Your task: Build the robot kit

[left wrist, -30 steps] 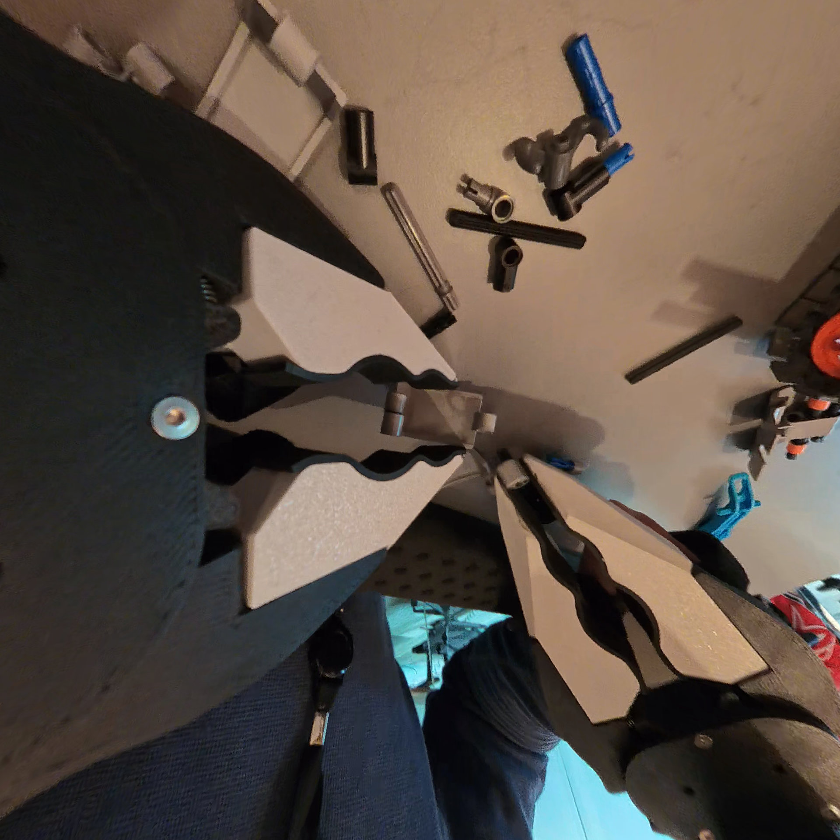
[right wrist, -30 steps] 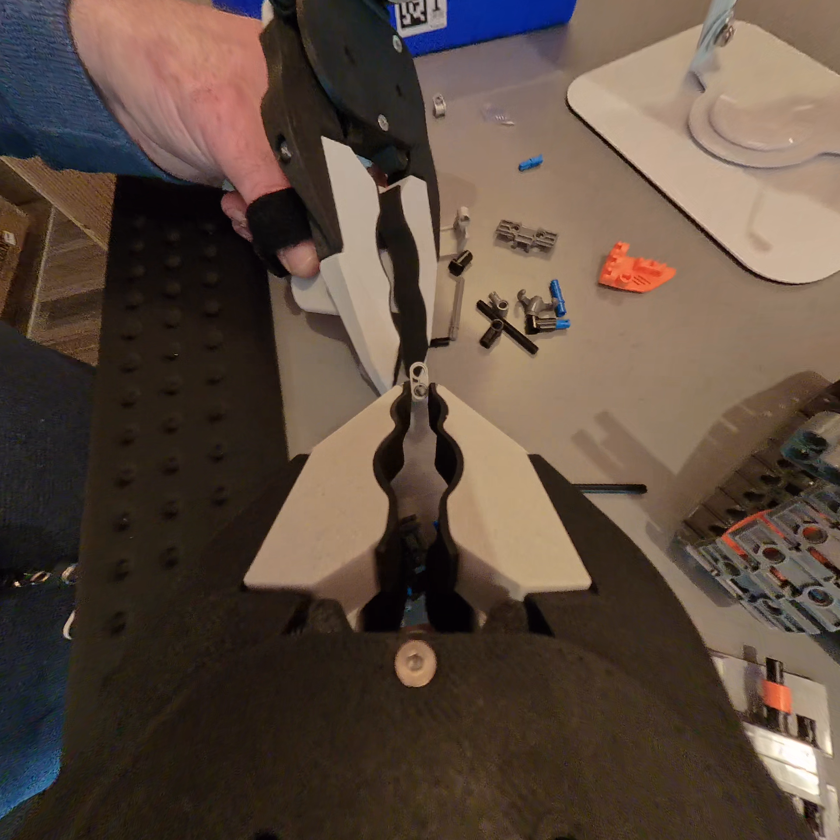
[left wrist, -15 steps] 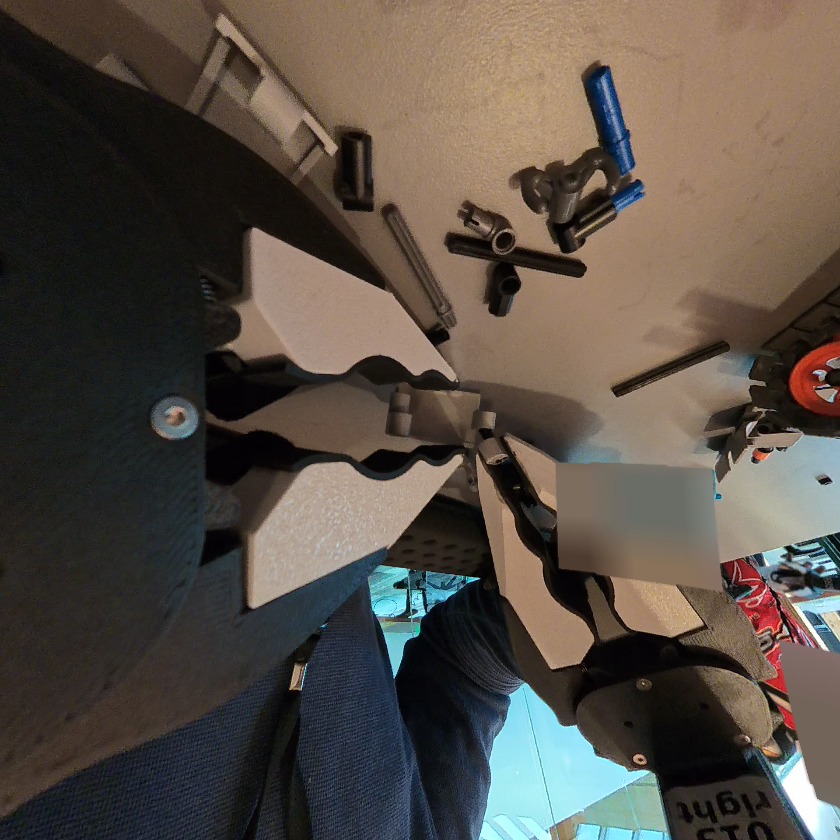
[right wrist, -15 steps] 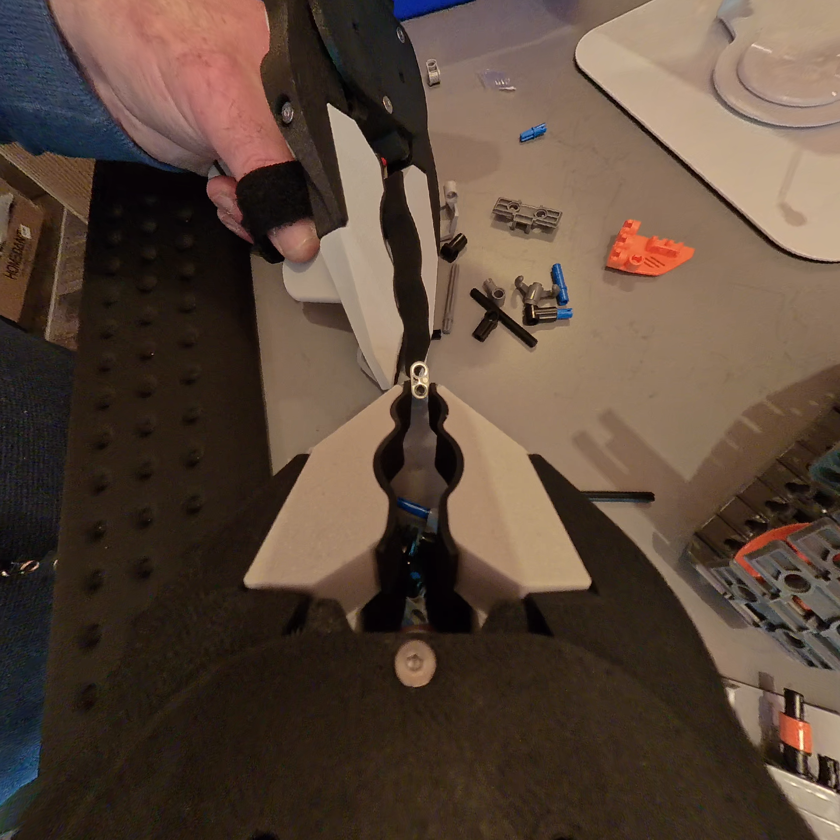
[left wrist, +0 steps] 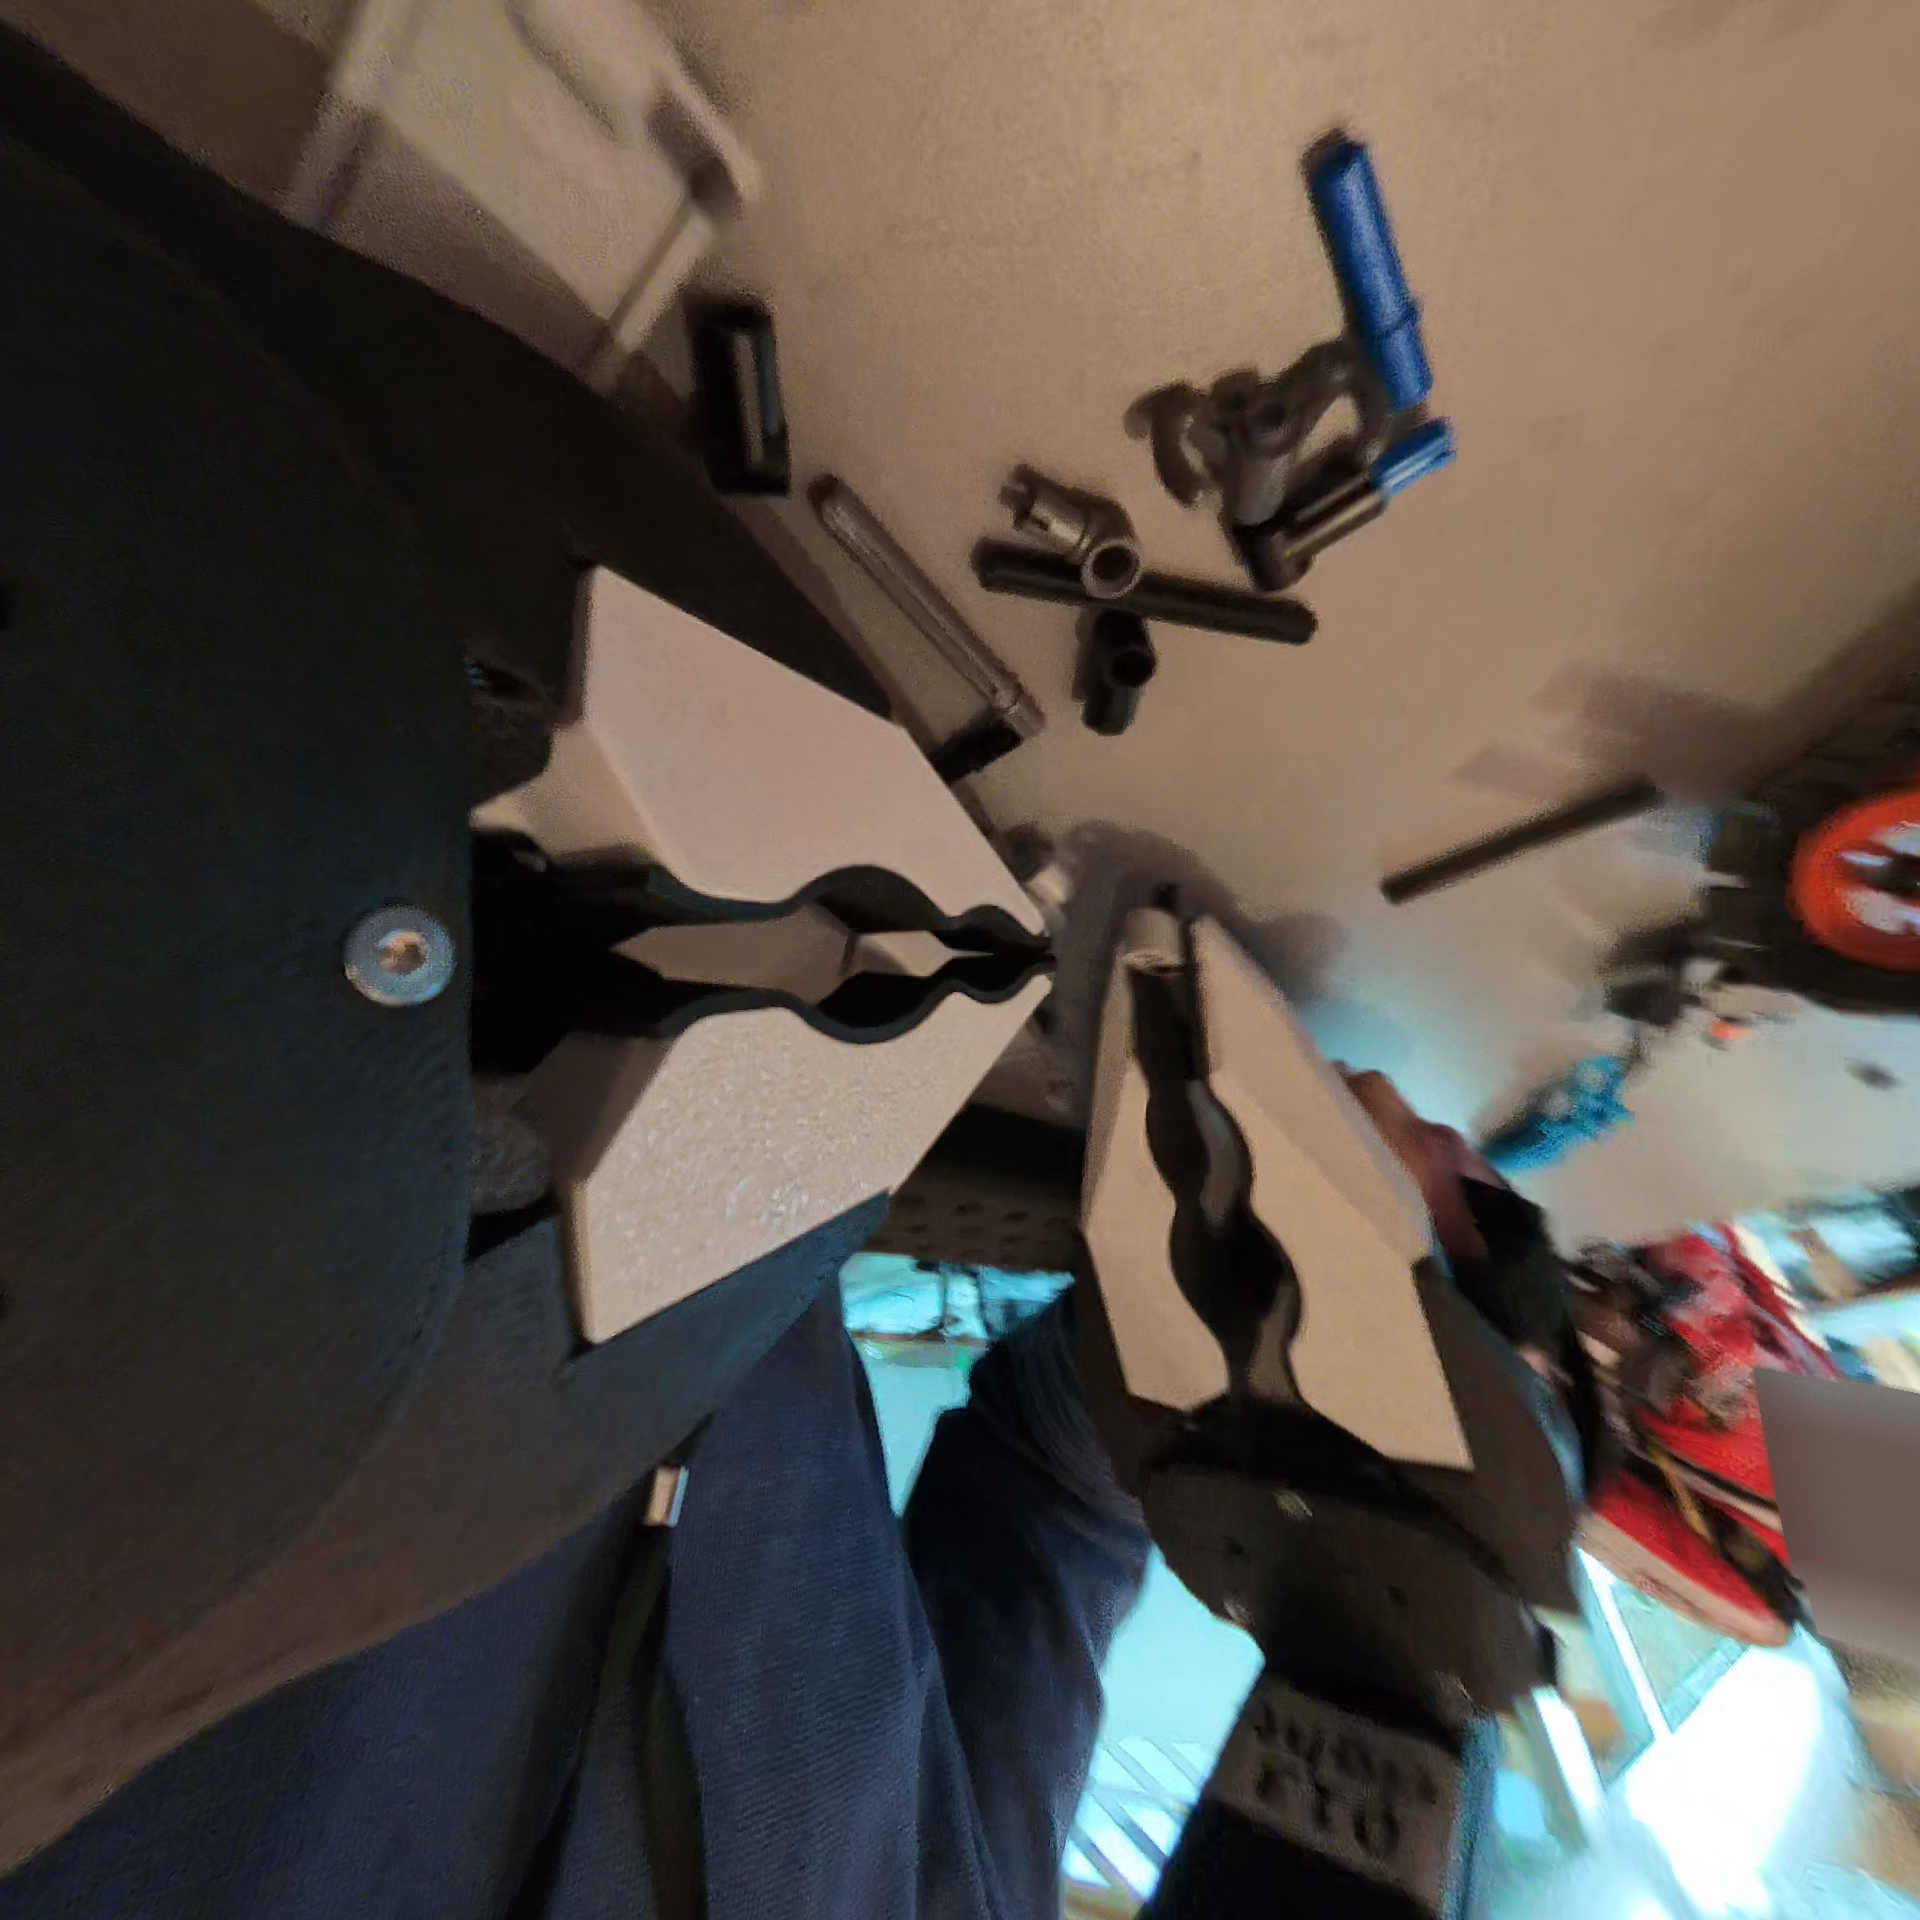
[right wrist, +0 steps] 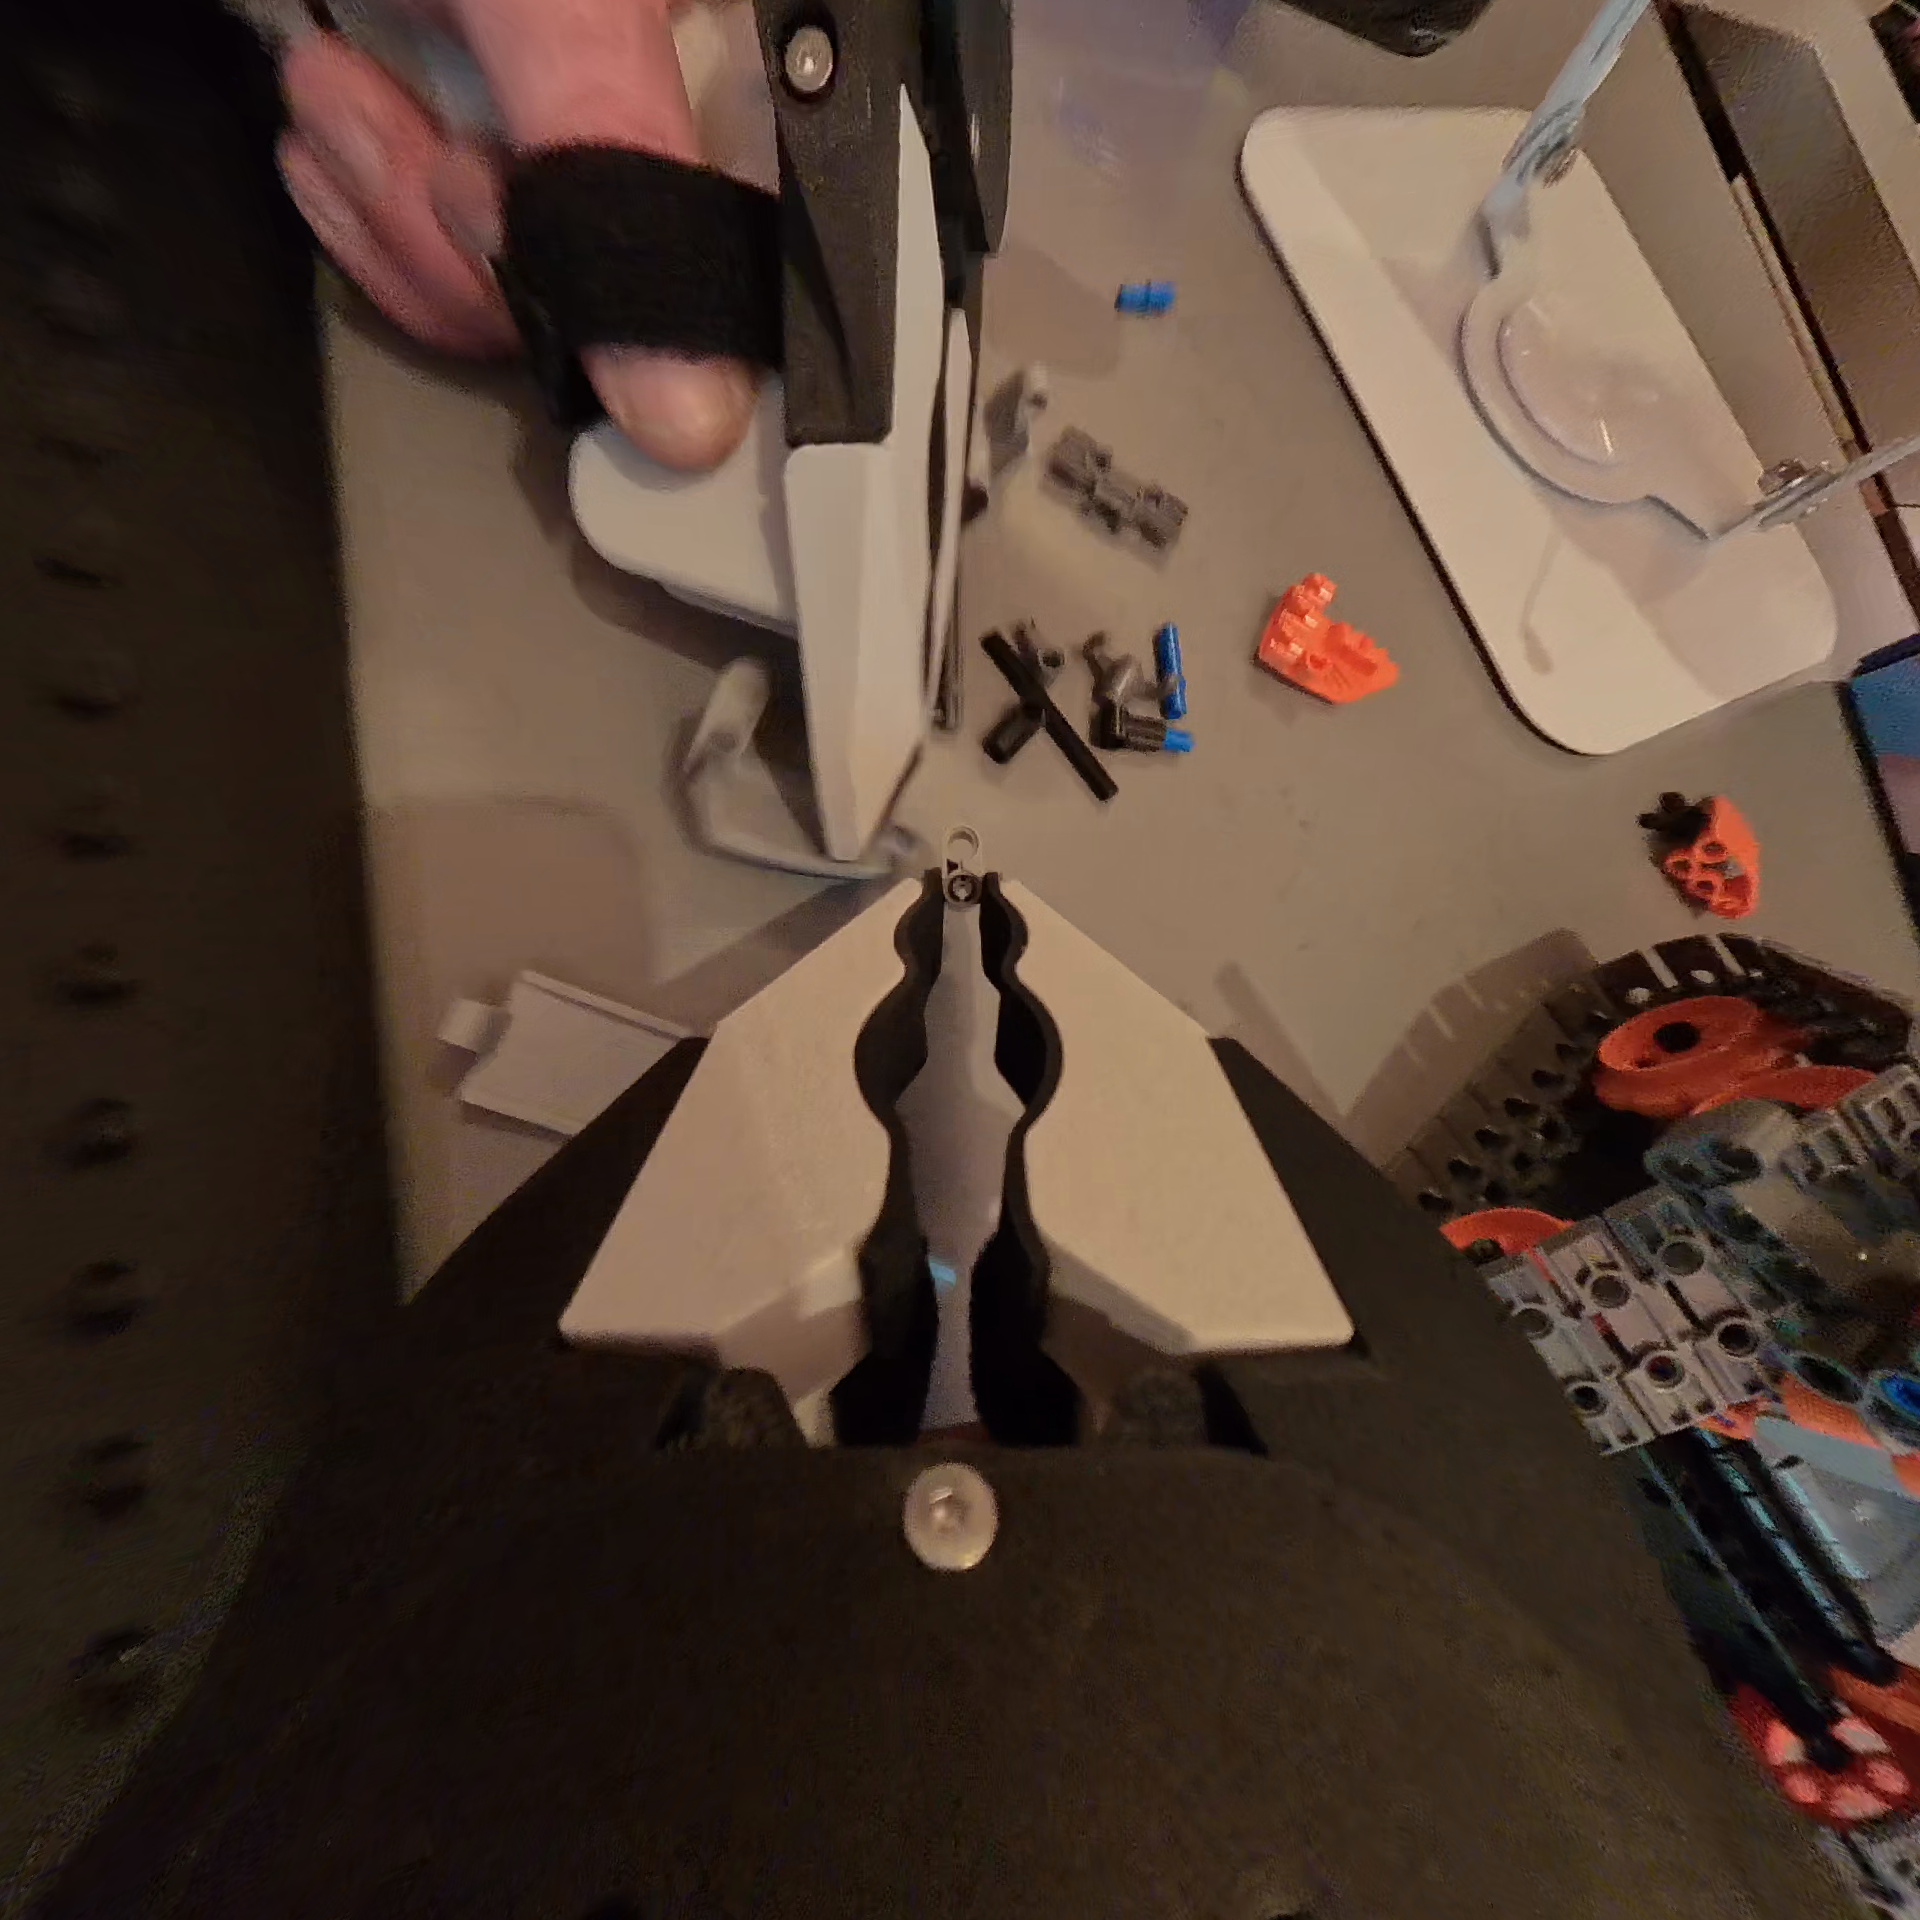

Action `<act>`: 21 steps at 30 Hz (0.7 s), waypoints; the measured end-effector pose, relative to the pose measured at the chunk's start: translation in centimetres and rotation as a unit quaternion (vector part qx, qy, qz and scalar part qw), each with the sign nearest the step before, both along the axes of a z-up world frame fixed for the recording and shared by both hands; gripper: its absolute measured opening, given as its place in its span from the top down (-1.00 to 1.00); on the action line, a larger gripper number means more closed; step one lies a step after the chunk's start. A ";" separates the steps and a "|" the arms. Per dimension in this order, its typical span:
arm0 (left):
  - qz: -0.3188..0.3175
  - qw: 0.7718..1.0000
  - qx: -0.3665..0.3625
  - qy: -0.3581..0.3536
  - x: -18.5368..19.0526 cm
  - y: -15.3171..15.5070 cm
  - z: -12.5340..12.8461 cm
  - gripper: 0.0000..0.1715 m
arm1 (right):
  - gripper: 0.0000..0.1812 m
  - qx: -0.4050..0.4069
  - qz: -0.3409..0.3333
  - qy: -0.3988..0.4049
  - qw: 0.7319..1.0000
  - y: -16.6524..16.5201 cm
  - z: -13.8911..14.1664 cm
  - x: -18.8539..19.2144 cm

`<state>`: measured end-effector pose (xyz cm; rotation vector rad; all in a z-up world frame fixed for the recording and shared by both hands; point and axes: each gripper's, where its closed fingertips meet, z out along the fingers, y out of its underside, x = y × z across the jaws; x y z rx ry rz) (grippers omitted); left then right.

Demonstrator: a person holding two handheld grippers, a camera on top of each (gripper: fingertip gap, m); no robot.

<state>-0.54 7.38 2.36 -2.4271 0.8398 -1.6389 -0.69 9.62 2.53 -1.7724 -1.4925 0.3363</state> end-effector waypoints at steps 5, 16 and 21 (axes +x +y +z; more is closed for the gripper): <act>-0.026 0.999 0.025 0.006 0.3 -0.6 0.0 1.00 | 0.95 -0.021 0.017 0.013 1.000 -0.5 -0.1 -0.2; -0.034 0.966 0.237 0.095 -1.8 0.8 0.2 0.69 | 0.95 -0.155 0.031 0.117 0.980 -0.8 2.0 -0.1; -0.068 0.961 0.245 0.104 -1.2 0.6 -0.9 0.84 | 0.95 -0.174 0.031 0.116 0.977 -0.8 1.2 0.0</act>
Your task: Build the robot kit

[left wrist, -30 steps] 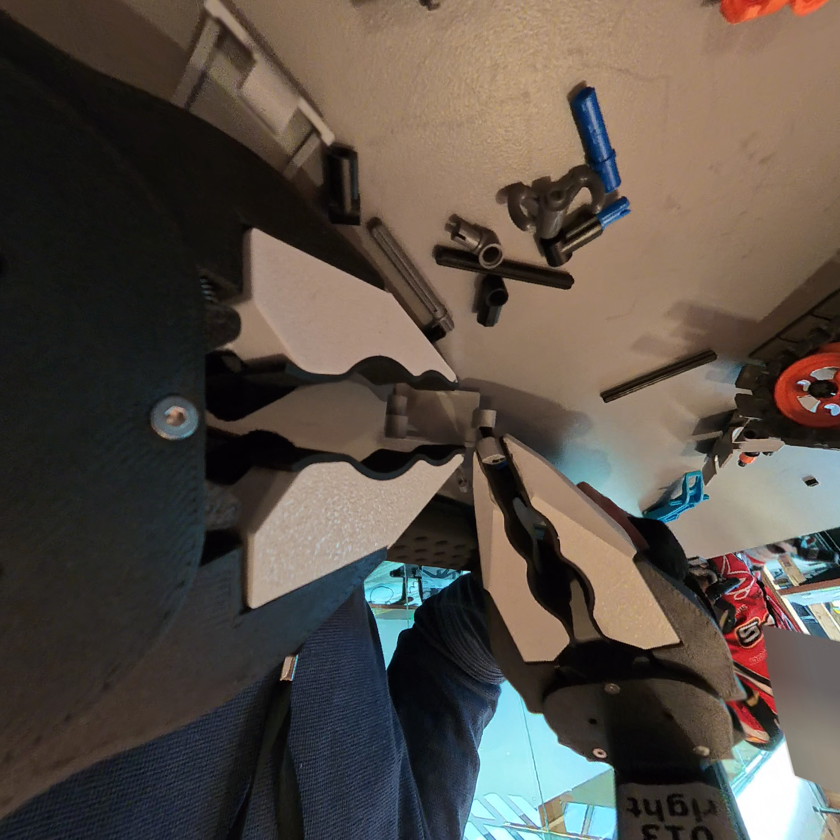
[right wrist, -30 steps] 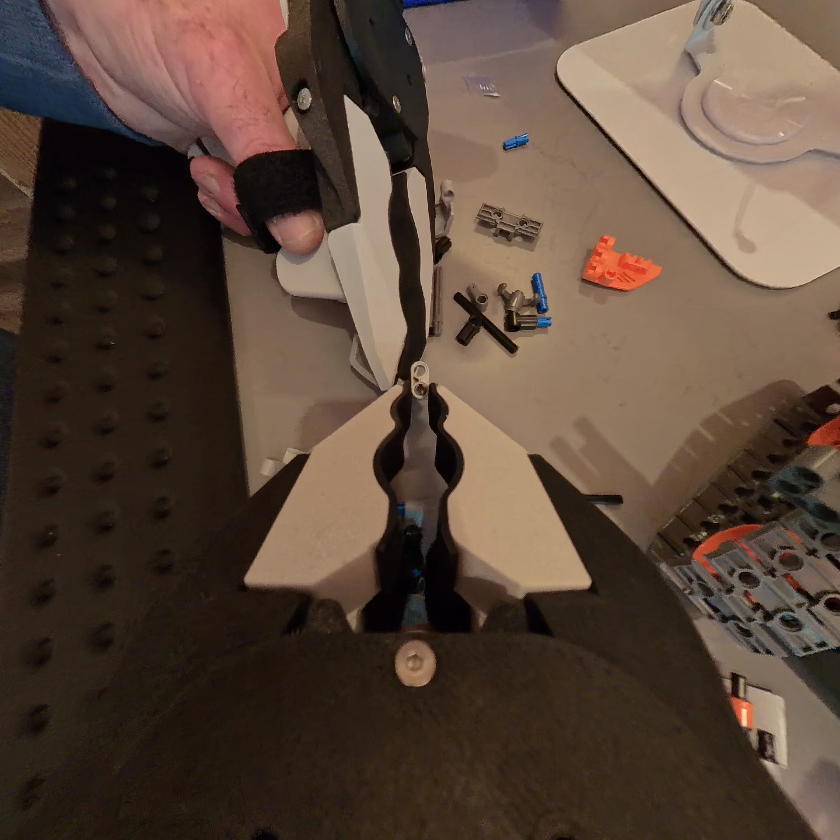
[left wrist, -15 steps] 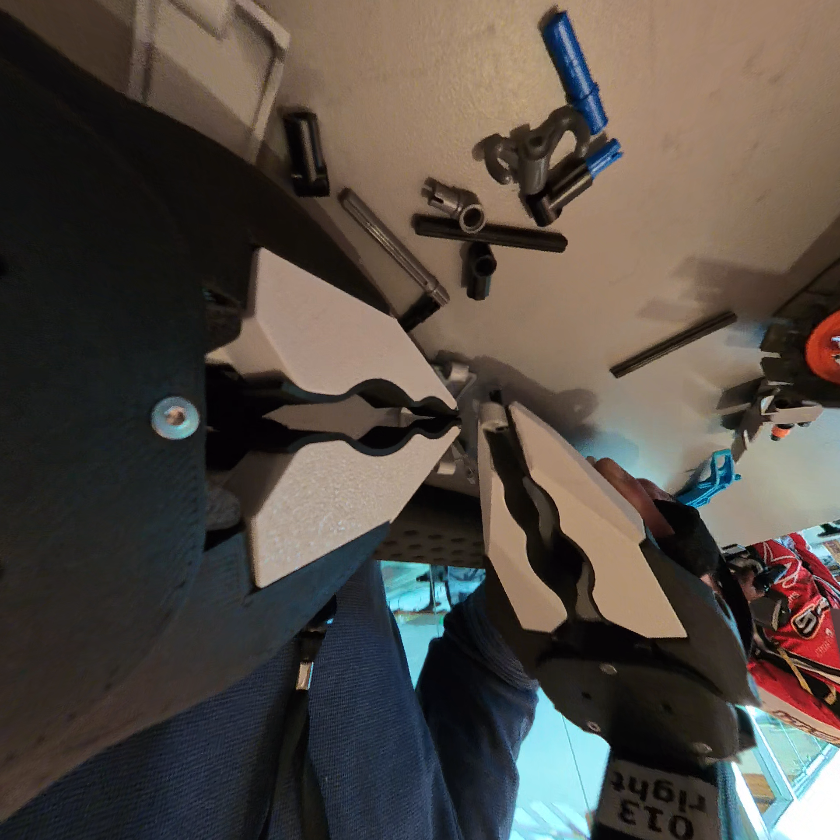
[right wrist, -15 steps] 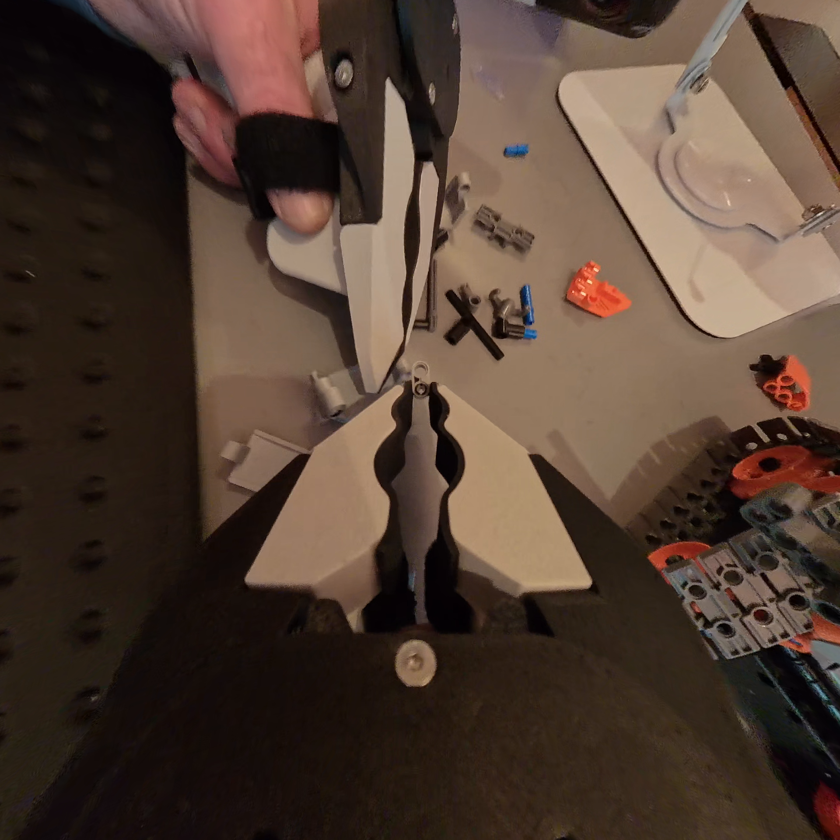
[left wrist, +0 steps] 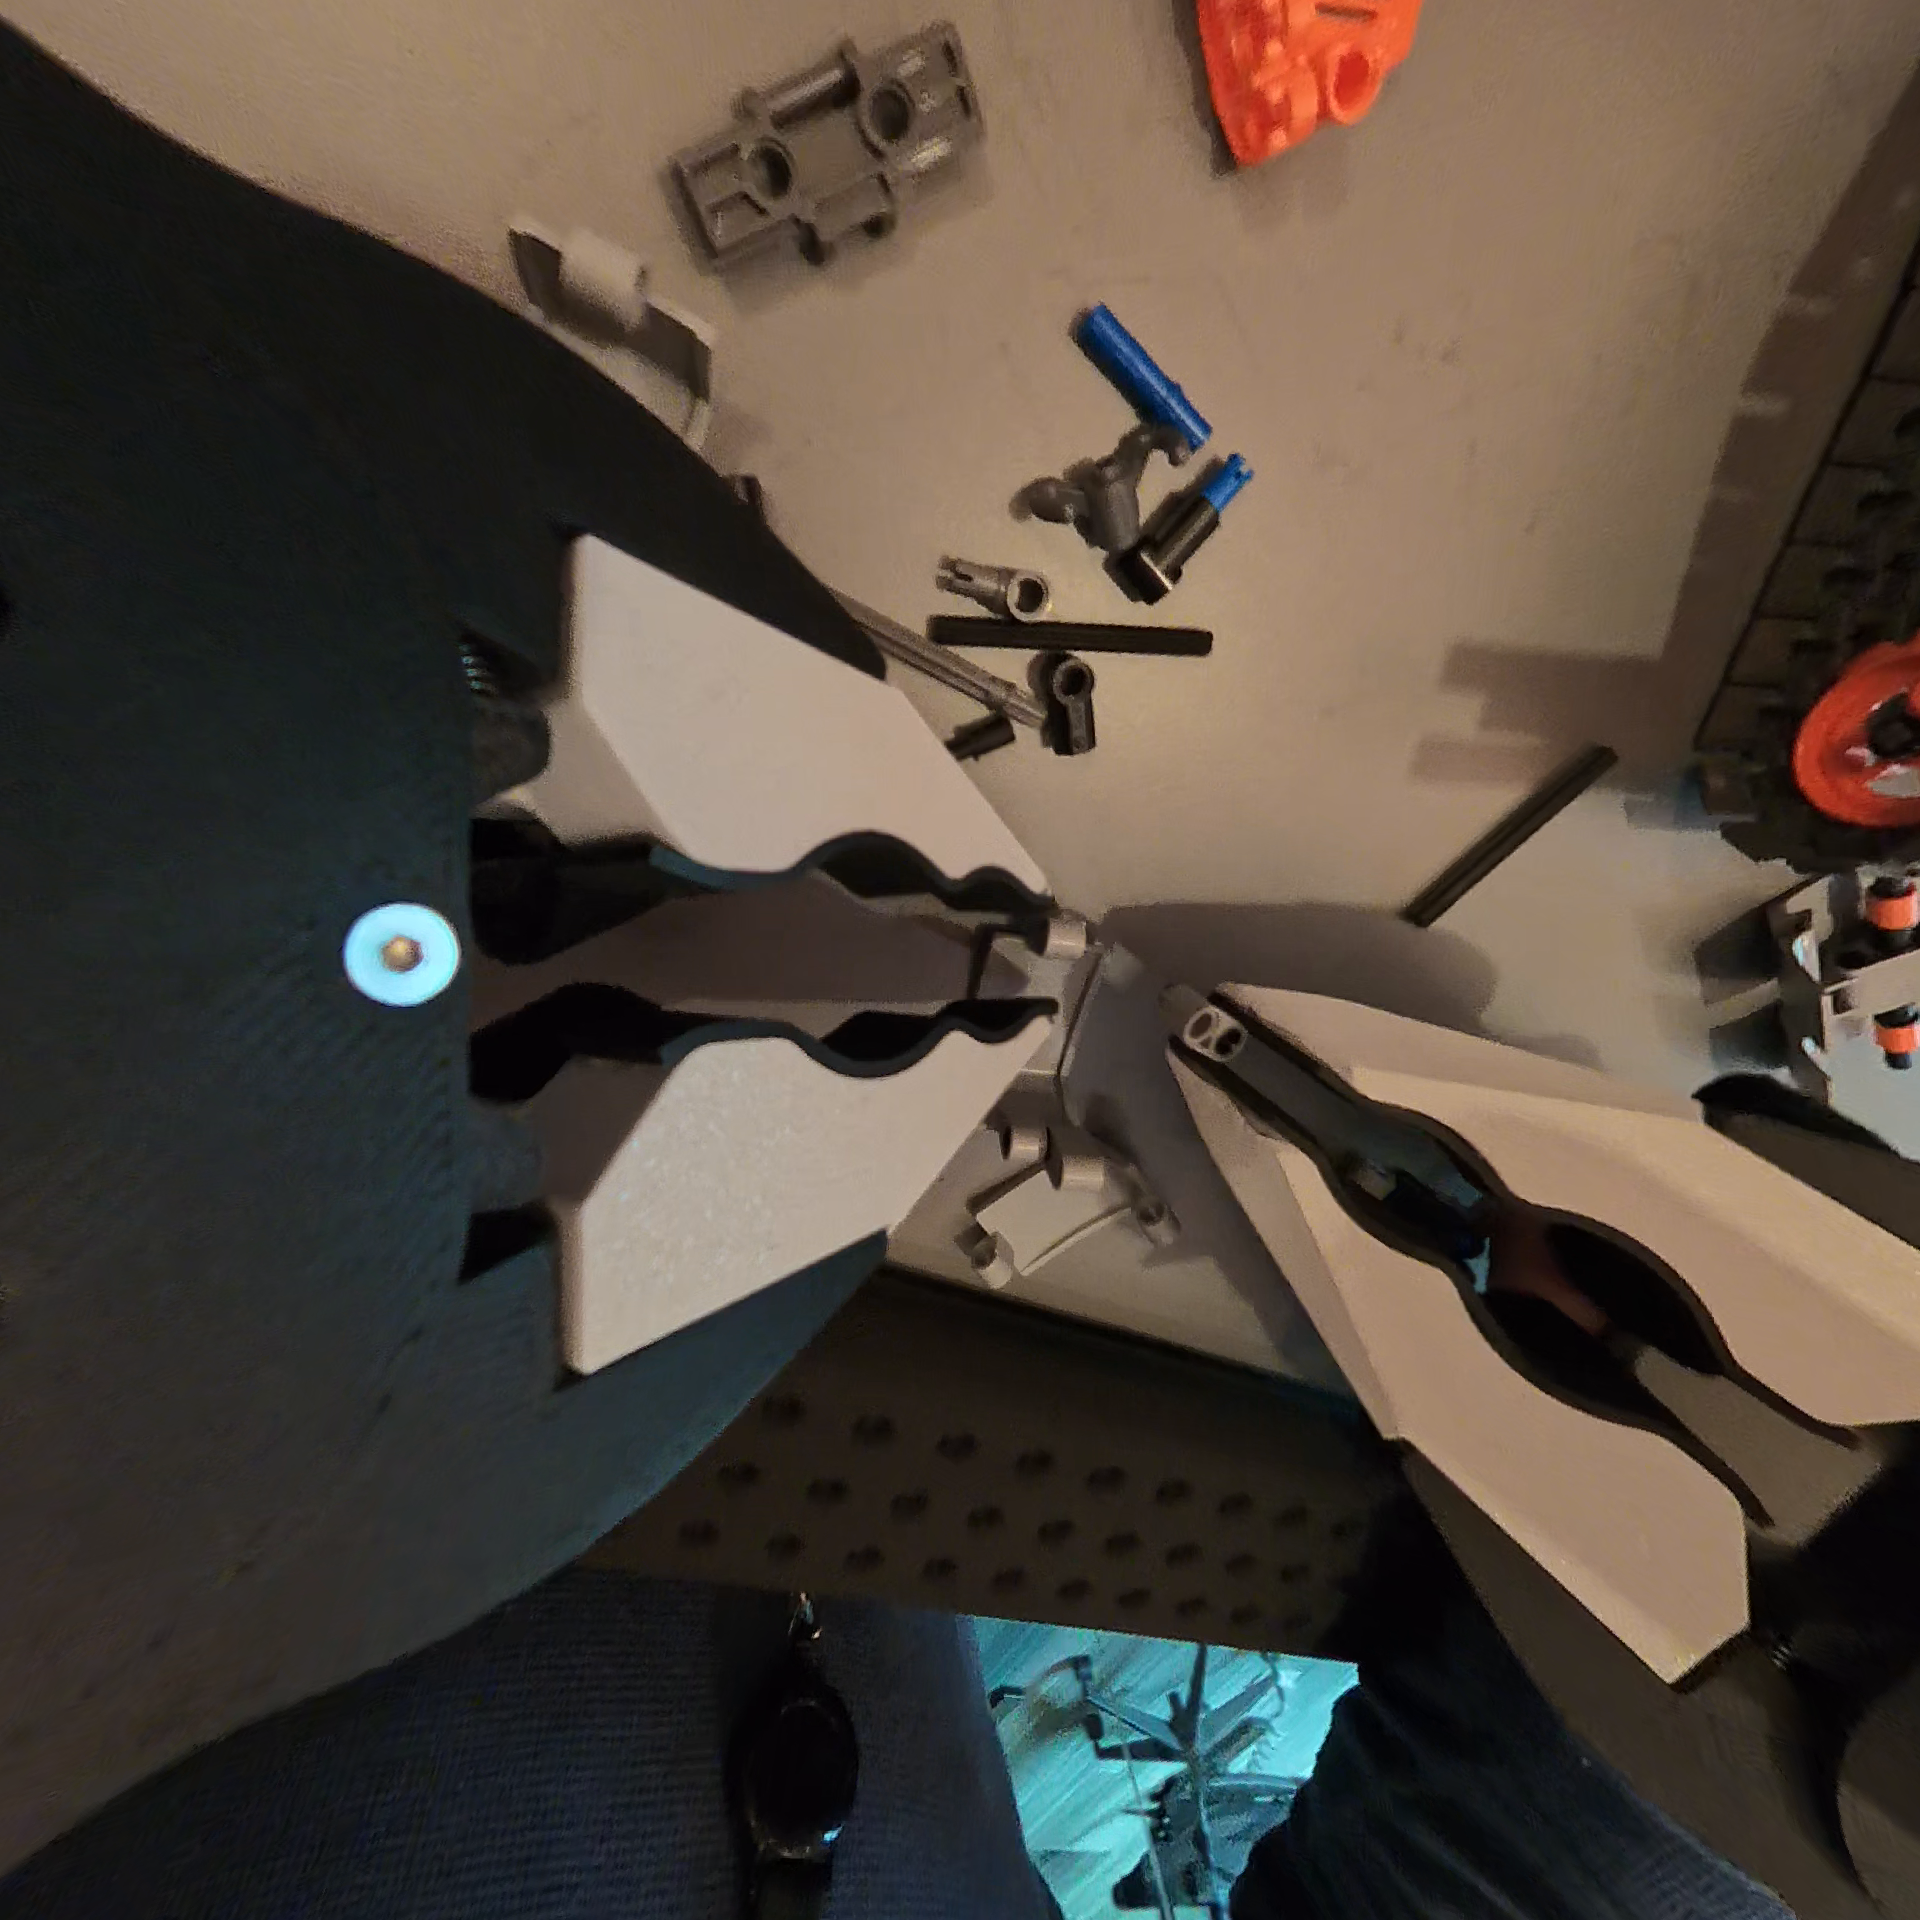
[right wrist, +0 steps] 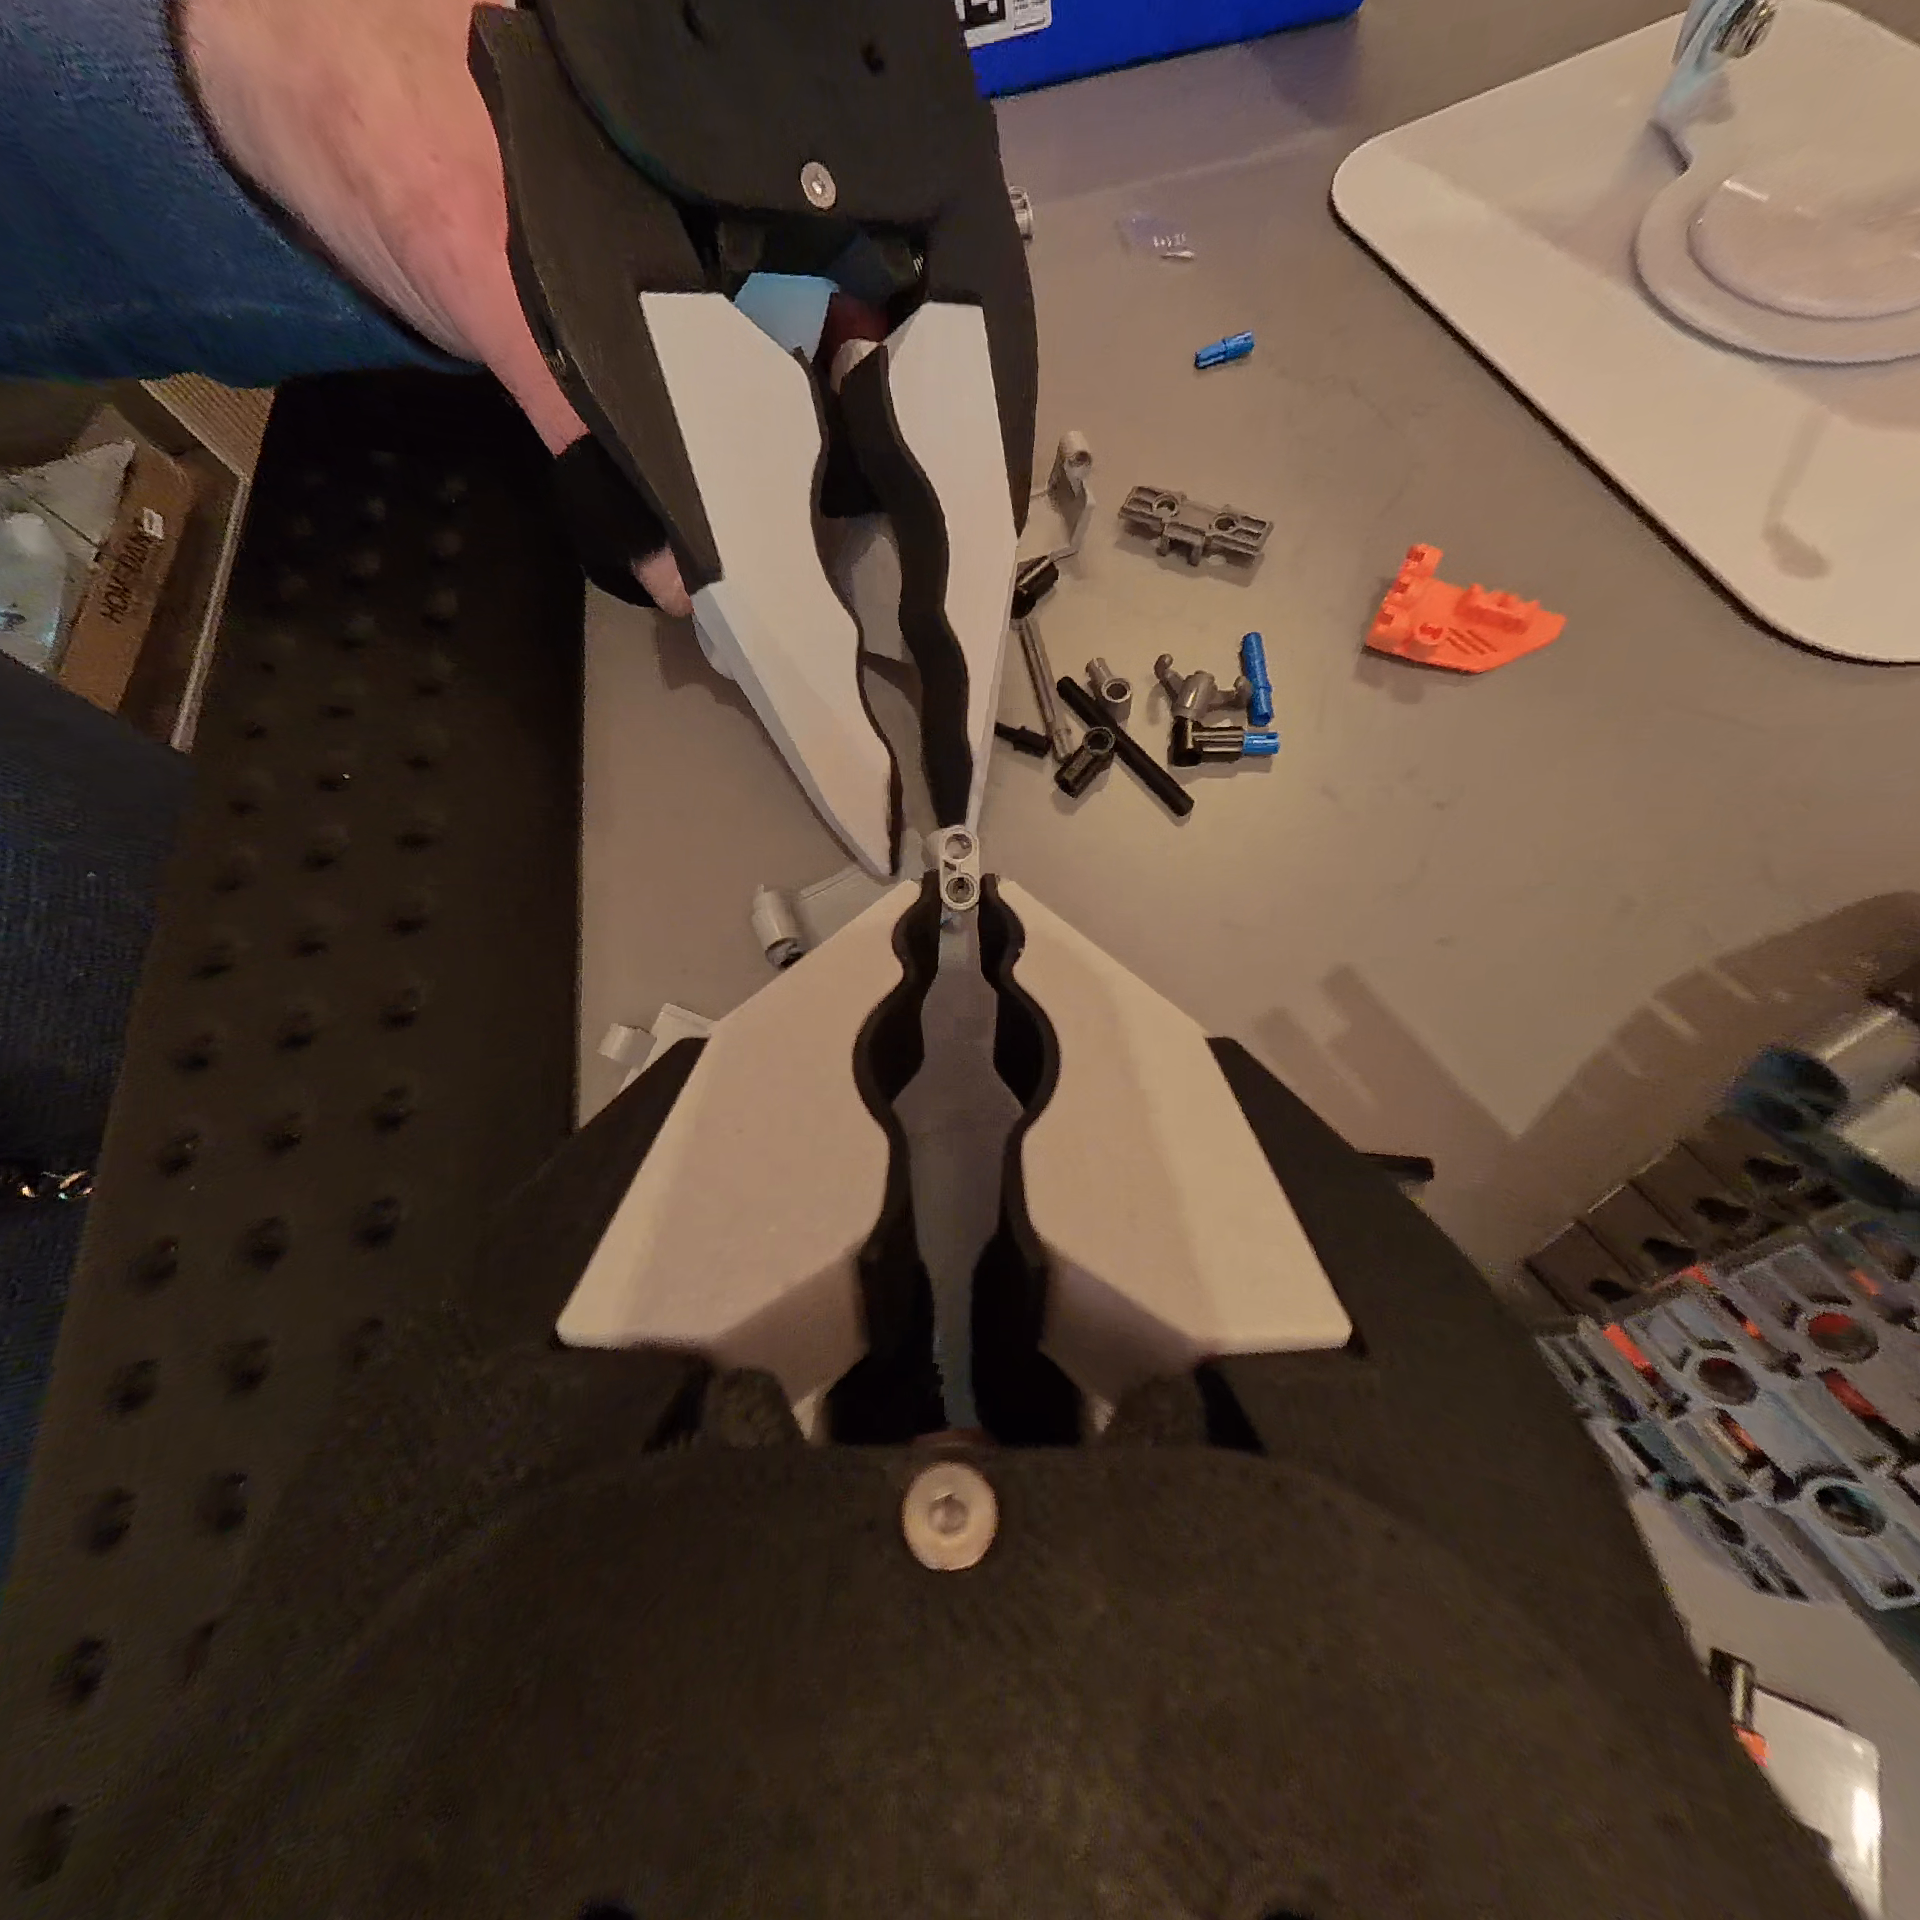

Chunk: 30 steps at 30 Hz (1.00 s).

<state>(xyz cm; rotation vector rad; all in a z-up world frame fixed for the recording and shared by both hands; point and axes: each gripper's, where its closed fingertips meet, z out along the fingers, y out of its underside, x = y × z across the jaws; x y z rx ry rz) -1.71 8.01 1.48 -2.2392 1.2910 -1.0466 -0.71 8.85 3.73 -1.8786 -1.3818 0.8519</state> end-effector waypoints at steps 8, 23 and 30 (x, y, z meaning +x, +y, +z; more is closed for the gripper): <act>-0.022 1.000 0.018 -0.012 1.3 -0.3 -0.2 0.95 | 0.95 -0.021 -0.001 0.016 1.000 -0.3 -0.1 0.2; -0.006 0.977 0.117 -0.179 2.5 -0.6 6.2 0.95 | 0.95 -0.055 0.018 0.182 0.982 -0.8 5.6 0.6; 0.000 0.970 0.123 -0.209 2.6 -0.6 7.2 0.95 | 0.95 -0.046 0.023 0.194 0.980 -0.9 6.2 1.0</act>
